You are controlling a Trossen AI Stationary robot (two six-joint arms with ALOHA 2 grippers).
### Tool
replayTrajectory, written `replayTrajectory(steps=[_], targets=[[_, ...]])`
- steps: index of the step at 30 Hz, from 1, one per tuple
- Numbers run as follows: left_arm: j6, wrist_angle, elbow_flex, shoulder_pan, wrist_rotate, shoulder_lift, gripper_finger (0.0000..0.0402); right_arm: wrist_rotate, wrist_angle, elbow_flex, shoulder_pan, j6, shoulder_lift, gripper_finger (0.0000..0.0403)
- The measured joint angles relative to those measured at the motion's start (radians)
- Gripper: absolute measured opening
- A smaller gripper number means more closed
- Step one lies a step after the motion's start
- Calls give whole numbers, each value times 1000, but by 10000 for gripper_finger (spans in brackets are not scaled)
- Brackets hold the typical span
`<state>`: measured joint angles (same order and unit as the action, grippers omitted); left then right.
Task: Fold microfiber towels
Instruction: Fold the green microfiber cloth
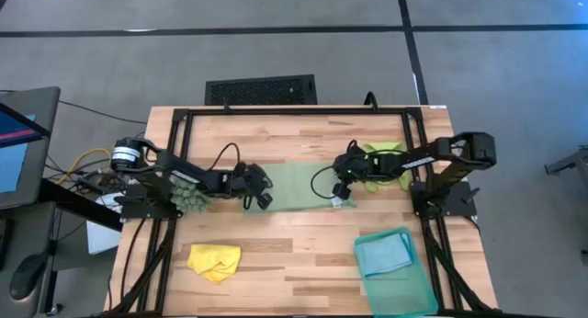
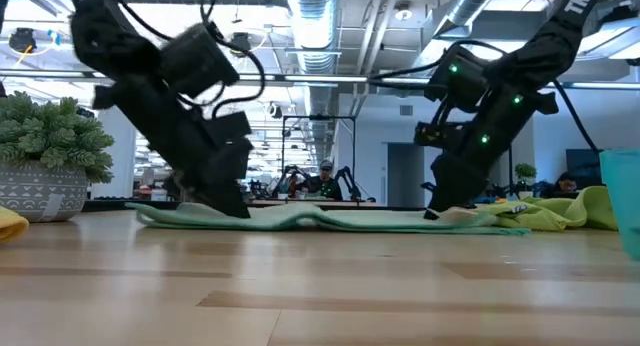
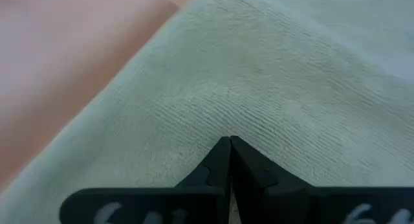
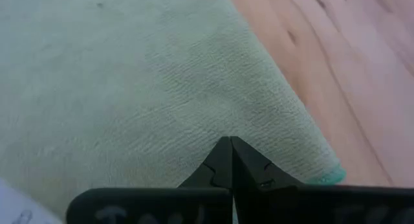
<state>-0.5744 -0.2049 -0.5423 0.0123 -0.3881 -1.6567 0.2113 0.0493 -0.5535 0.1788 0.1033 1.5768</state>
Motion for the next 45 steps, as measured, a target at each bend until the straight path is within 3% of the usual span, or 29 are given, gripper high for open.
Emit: replayTrajectory(steps=[3,7,11,14,20,24,28,30,34,38,41,45], targets=[[114,42,-34,71,-97,-12,0,-3,-37,-2,19,39,-8,15],[306,133,-136,162,-189,-16,0,-99,-94,-4,23,42,-16,19],[343,296,-280,187,-264,-14,0,-135,5,6,-30,20,-26,22],[327,346,-345,146,-218,-13,0,-147,116,2,-74,0,-60,20],[305,345,-354,62,30,-47,0,-43,41,3,-85,20,-82,13],[337,309,-354,67,43,-147,0,-25,-48,4,-51,54,-67,18],[402,195,-365,86,-123,-247,0,-69,-106,3,-49,64,-66,20],[441,204,-382,88,-220,-270,0,-140,-123,2,-61,48,-66,18],[543,320,-444,72,-321,-262,0,-336,-123,1,-120,-75,-67,16],[576,476,-544,25,-338,-239,0,-345,-58,4,-188,-157,-66,20],[549,528,-577,-7,-311,-242,0,-346,30,4,-224,-201,-71,21],[561,569,-579,-24,-81,-242,0,-345,102,3,-237,-199,-71,18]])
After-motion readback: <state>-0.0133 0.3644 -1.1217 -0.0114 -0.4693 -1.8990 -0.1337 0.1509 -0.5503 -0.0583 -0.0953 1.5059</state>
